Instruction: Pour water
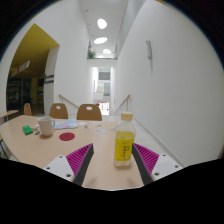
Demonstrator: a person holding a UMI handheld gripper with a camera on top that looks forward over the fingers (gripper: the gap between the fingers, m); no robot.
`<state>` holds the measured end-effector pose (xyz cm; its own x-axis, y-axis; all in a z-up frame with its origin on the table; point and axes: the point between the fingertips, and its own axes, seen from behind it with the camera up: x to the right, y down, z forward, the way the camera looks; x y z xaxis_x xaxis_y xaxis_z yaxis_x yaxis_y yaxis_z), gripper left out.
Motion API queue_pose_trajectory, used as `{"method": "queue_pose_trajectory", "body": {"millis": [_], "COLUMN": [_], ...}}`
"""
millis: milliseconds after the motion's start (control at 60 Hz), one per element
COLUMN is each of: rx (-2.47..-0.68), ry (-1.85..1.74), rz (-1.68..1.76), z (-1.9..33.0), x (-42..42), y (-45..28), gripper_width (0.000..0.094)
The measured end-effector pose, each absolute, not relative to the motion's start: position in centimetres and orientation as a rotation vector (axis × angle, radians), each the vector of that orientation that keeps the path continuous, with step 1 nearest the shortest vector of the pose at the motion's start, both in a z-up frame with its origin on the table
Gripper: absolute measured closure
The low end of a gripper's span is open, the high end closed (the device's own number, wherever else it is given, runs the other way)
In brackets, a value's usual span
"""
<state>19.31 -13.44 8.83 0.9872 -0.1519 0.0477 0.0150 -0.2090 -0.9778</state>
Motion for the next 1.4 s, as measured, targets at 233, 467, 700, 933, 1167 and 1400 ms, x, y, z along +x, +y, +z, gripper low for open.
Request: {"method": "queue_pose_trajectory", "body": {"millis": [233,467,700,933,1167,1400], "rx": [-1.783,-1.732,-1.719,-1.607,-1.217,-0.796], "ry": [0.203,0.209,0.130,-0.291,-1.104,-1.713], "rz": [-0.170,-0.126,-0.250,-0.700,-1.288,-1.704], "z": [7.2,7.6,7.8,17.3,21.4,15.4], "x": [25.7,25.6,24.9,18.3,-0.1,-6.8], "y": [-5.8,-2.7,-2.0,2.7,12.0,14.6], "gripper_width": [0.0101,0.0463,0.0609,0.0609,0.0611,0.0608]}}
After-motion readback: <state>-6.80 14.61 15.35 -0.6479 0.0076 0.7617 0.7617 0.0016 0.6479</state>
